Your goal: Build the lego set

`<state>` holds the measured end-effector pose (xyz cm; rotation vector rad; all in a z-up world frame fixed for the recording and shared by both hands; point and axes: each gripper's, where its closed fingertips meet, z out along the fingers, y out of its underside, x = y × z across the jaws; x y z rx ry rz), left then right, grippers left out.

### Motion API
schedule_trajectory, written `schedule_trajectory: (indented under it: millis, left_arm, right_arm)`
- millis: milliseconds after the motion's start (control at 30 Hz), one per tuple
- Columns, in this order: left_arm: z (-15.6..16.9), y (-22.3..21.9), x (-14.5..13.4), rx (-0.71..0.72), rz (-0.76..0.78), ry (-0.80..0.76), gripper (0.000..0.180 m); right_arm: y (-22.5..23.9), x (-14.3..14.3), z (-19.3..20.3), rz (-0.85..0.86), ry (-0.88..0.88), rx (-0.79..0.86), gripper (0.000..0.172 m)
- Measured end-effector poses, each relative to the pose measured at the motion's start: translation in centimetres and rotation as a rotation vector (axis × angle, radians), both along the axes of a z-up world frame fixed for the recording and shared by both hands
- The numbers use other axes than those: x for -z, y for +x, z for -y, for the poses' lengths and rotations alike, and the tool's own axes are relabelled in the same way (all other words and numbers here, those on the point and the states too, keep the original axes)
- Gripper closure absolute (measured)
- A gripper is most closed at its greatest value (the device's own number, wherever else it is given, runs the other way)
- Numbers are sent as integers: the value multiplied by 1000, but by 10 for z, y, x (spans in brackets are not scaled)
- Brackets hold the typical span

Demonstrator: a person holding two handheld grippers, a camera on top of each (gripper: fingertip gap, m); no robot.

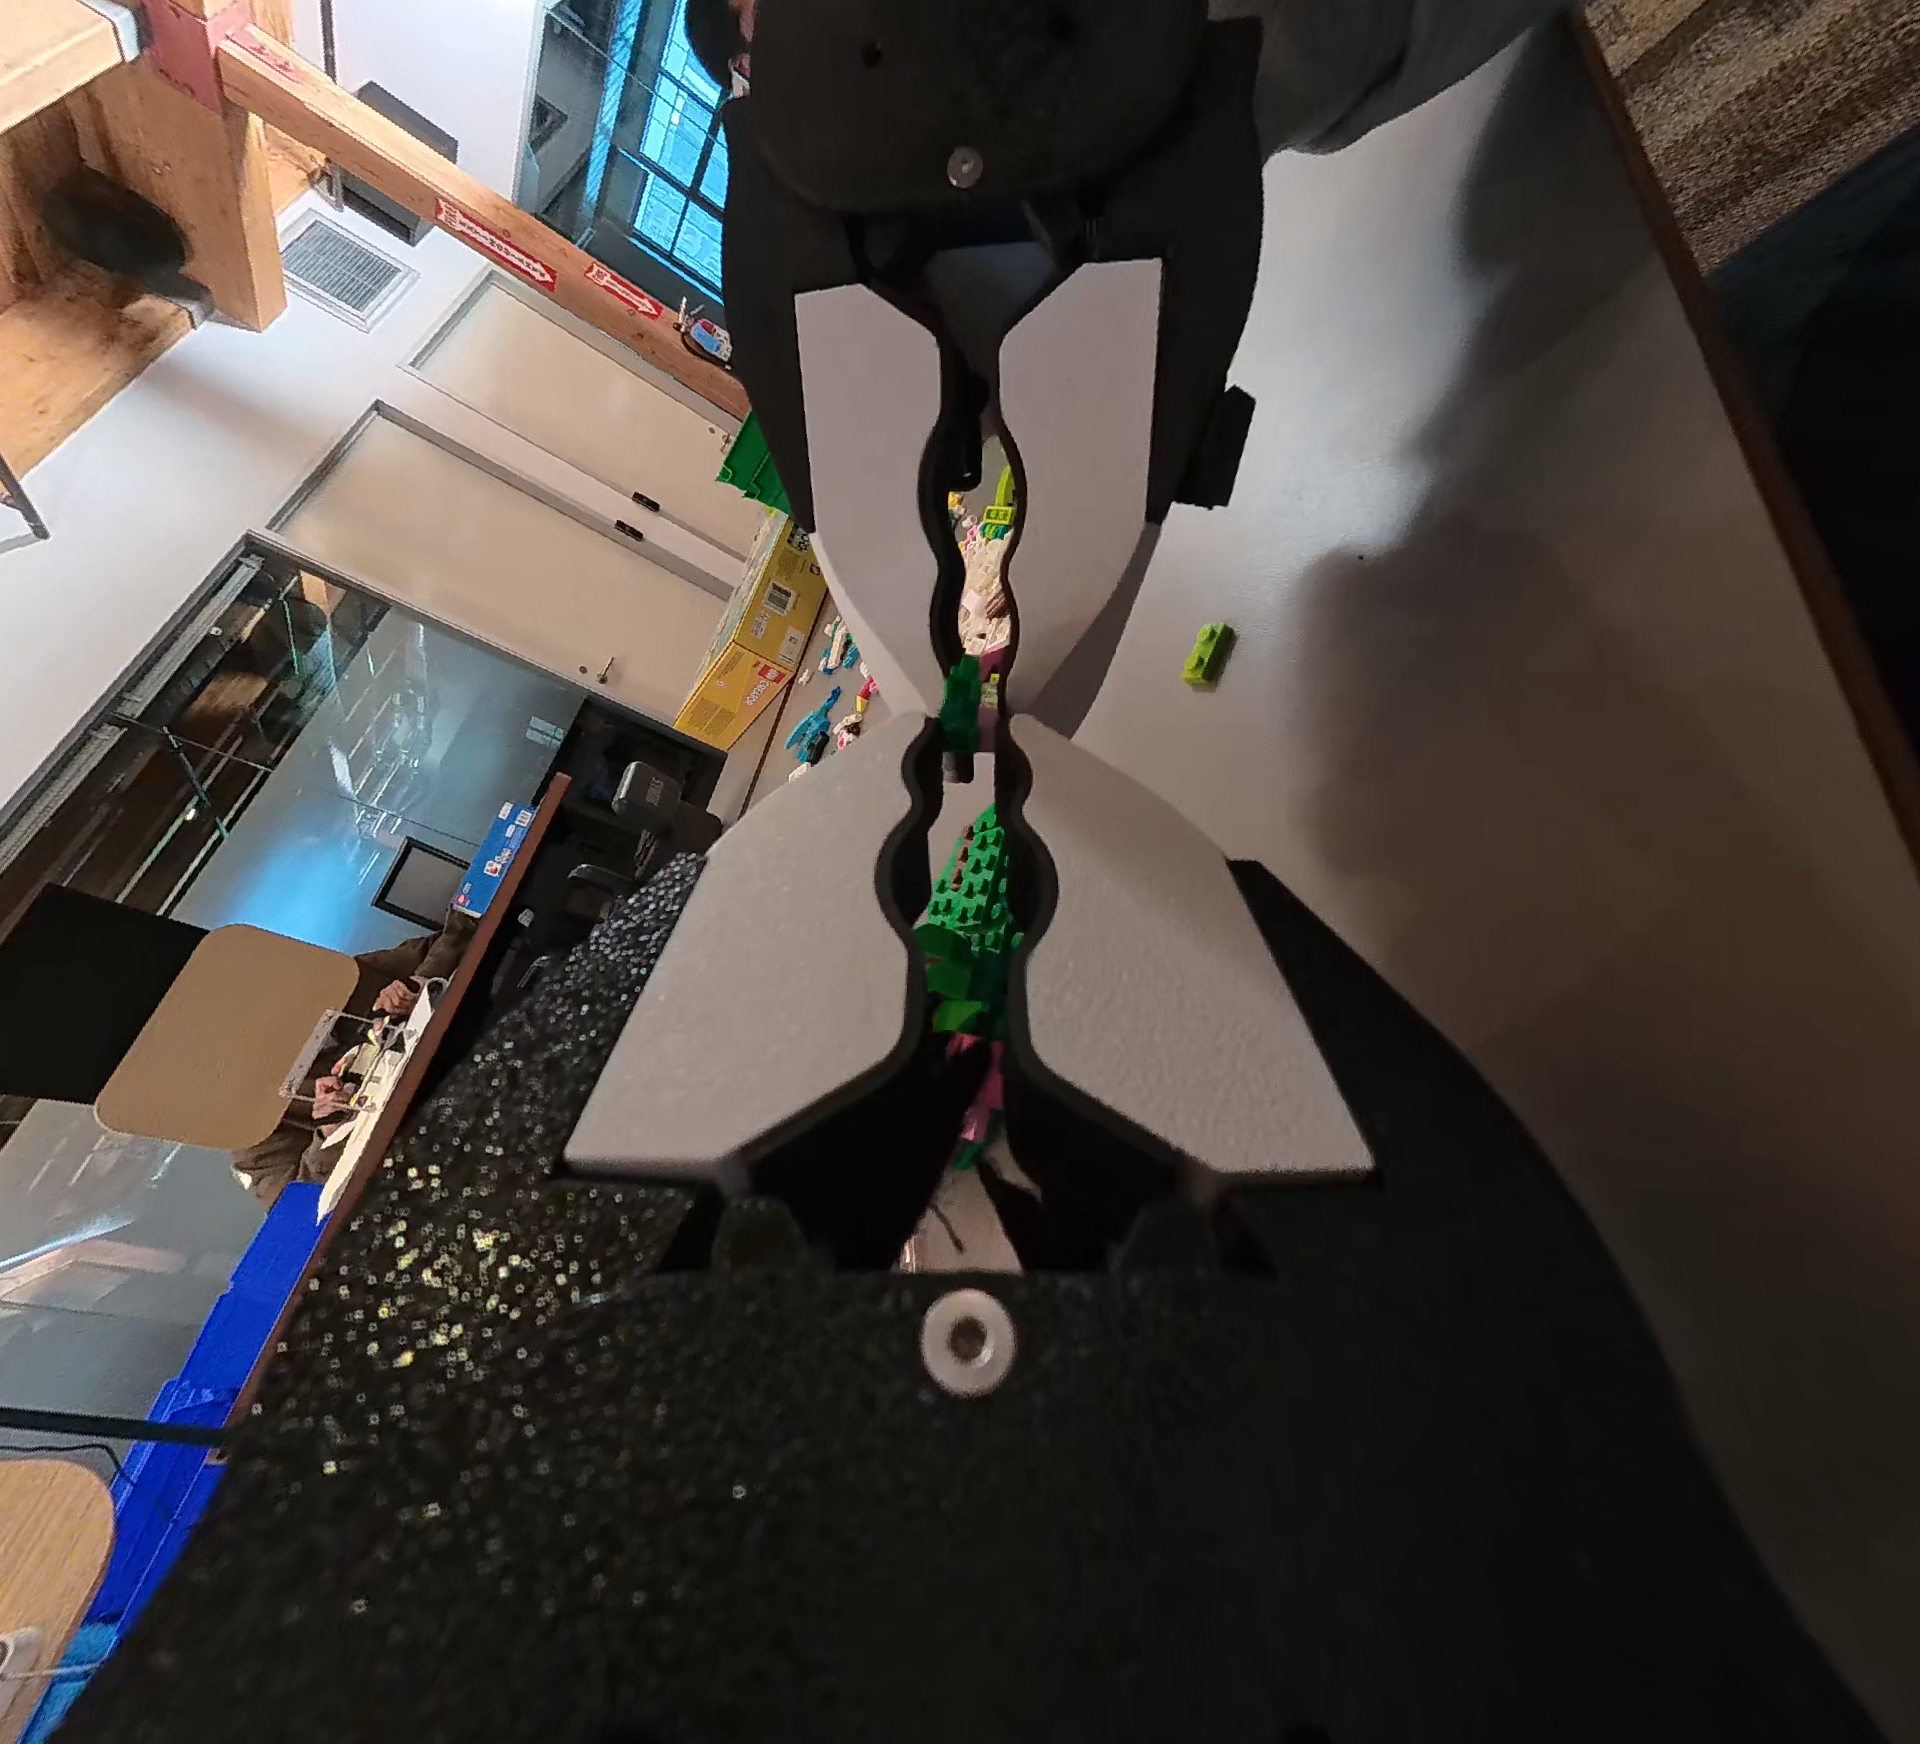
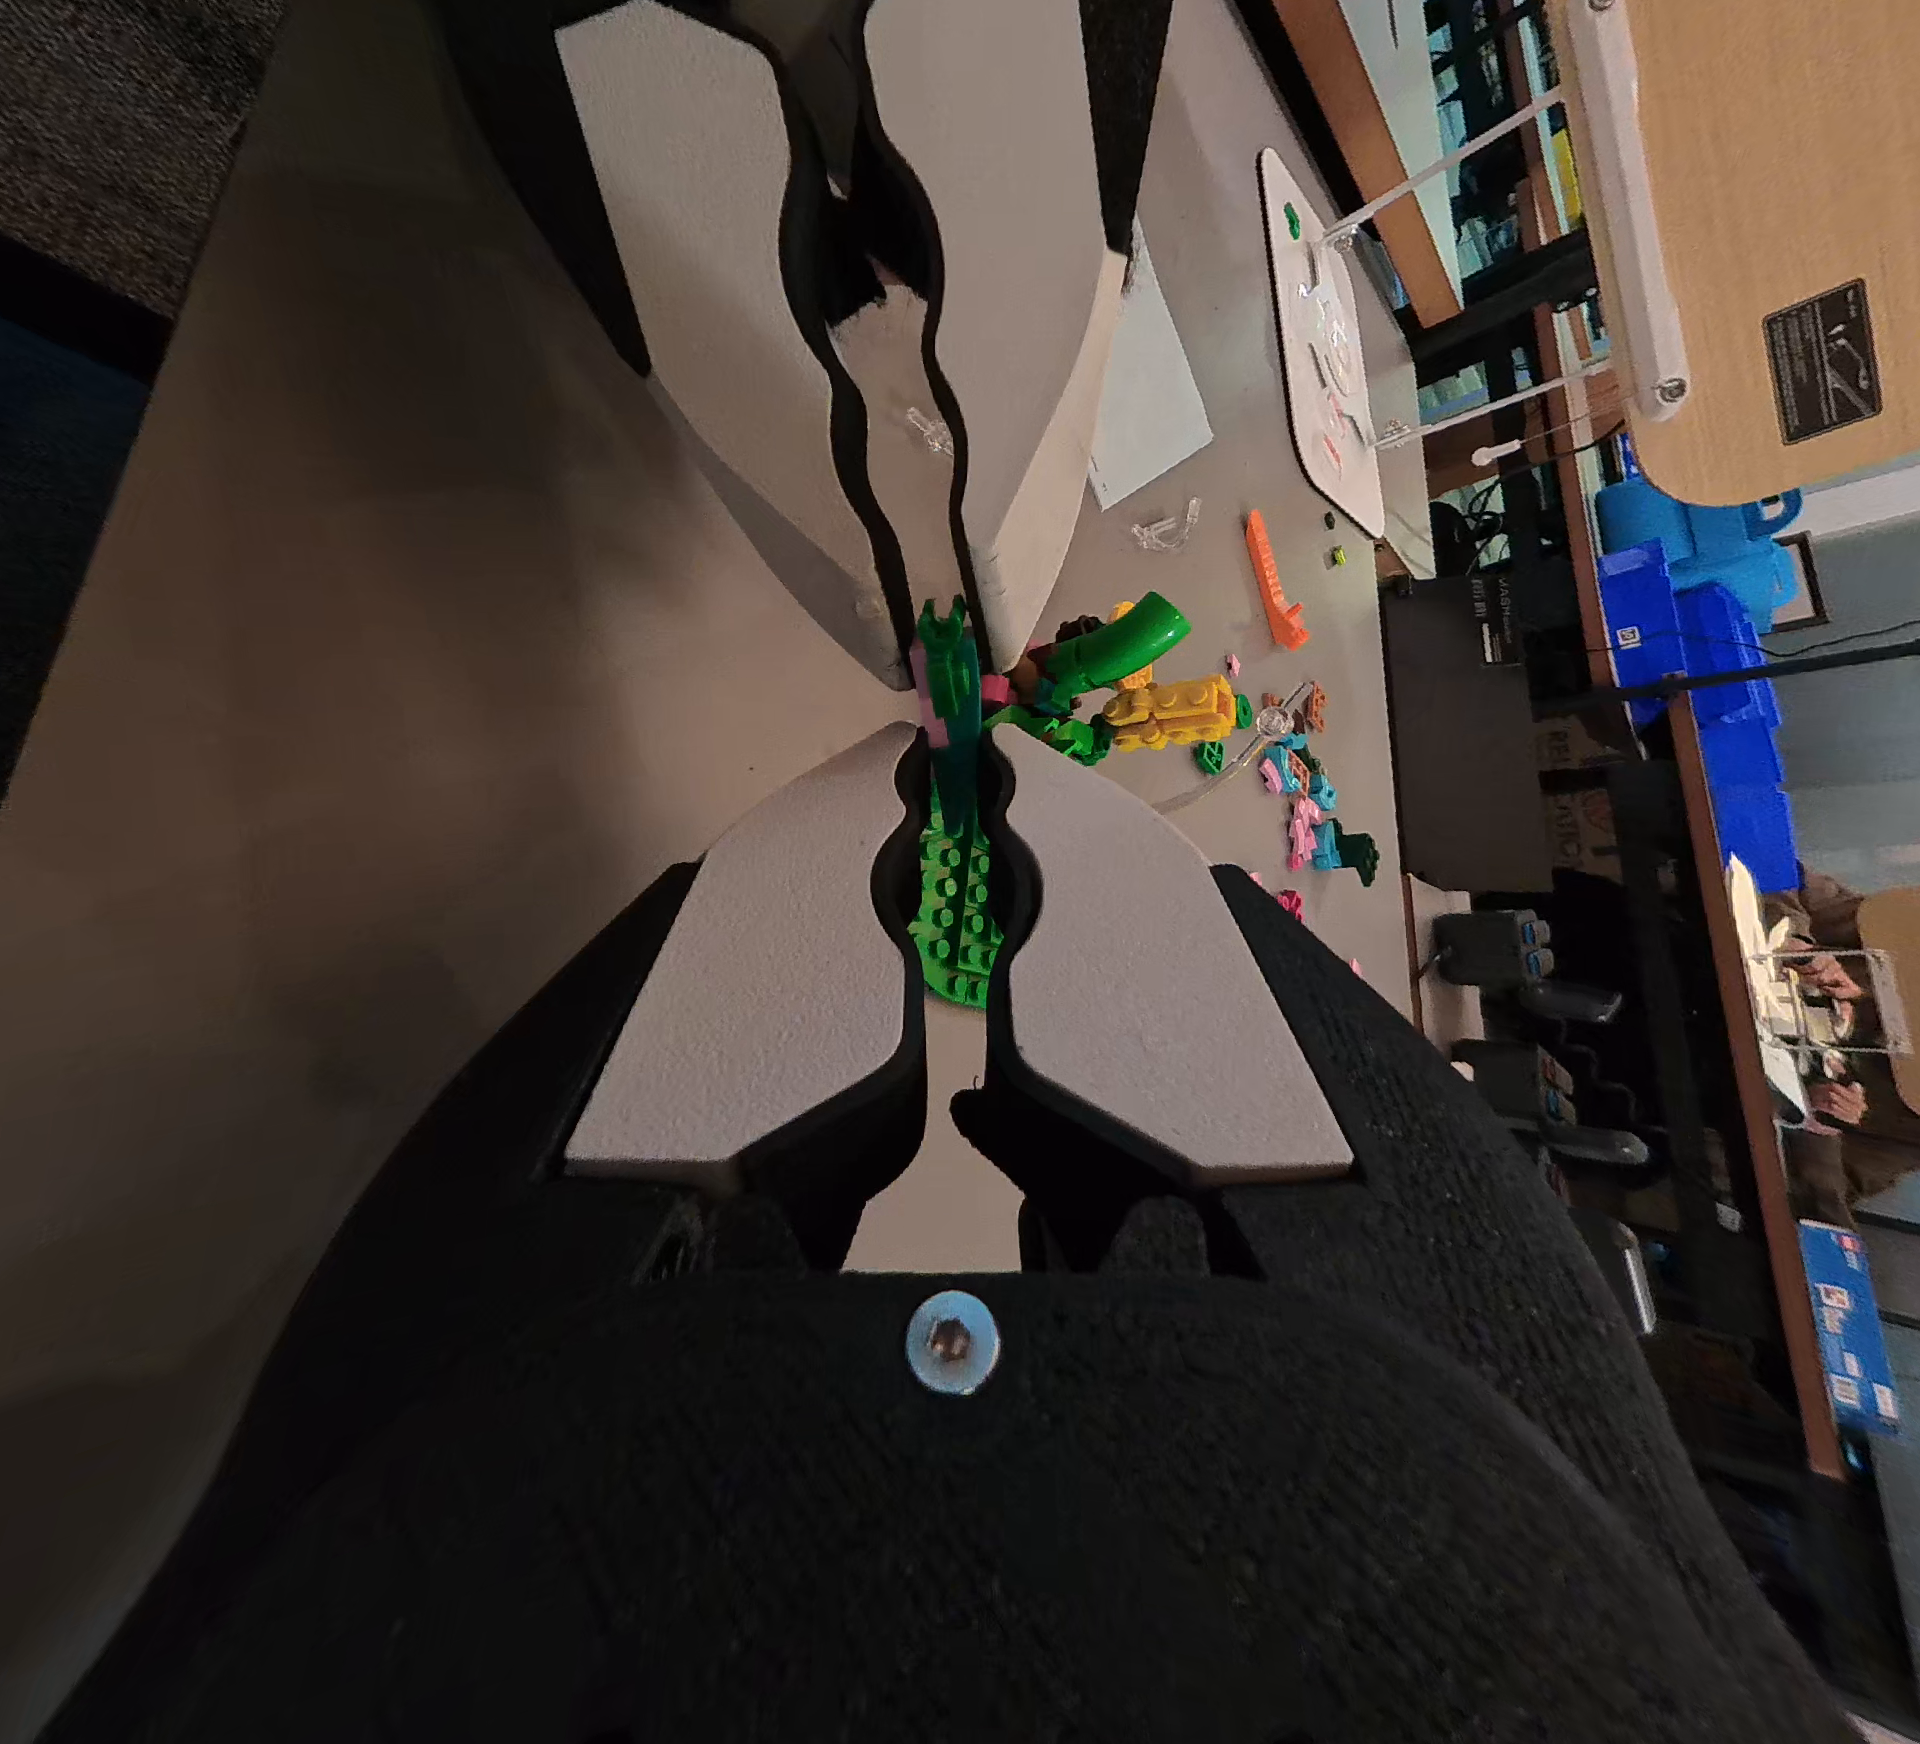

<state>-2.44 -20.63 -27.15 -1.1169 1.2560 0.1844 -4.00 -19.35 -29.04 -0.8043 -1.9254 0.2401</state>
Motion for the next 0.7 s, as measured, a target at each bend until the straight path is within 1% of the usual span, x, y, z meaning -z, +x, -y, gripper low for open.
schedule_trajectory:
  millis: [500,633,700]
  left_arm:
    - [-2,-1,-4,-11,21,33,170]
    - [-1,-1,-7,-13,32,42,167]
    - [0,-1,-5,-5,23,34,170]
  right_arm:
    - [0,-3,-2,-9,2,14,166]
    - [-1,-4,-1,-6,1,10,166]
    - [-1,-3,-1,-5,4,9,166]
